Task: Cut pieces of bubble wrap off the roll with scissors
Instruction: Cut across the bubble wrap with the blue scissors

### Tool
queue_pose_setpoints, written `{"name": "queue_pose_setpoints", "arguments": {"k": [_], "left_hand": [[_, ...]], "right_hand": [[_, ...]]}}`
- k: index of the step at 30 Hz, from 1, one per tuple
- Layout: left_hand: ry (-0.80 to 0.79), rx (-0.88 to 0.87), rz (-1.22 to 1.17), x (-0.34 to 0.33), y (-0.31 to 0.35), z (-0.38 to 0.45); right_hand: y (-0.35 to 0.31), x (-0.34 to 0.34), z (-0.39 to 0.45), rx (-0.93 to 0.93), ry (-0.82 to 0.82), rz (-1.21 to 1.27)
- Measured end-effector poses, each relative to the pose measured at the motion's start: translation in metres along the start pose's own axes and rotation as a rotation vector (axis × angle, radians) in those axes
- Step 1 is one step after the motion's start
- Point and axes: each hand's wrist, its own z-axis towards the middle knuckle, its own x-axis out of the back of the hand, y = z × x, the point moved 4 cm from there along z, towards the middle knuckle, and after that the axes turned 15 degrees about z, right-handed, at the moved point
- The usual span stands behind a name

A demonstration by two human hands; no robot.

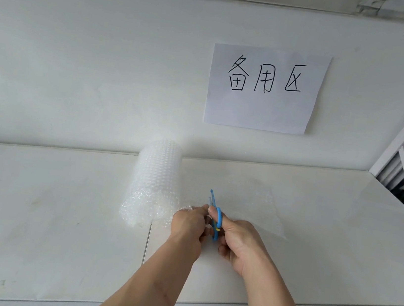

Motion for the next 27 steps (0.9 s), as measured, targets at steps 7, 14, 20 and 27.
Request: {"name": "queue_pose_setpoints", "arguments": {"k": [7,14,20,27], "left_hand": [[-0.011,-0.015,0.006,0.0,0.0,-0.004],[-0.011,-0.037,0.037,0.001,0.0,-0.005],[-0.024,-0.063,0.029,0.0,-0.001,-0.005],[-0.027,-0.082,0.014,0.0,0.0,-0.007]], "right_hand": [[0.002,0.001,0.003,0.017,0.021,0.0],[0.001,0.0,0.007,0.032,0.033,-0.013],[0.0,0.0,0.01,0.039,0.052,-0.011],[0.003,0.001,0.017,0.053,0.071,-0.026]]}}
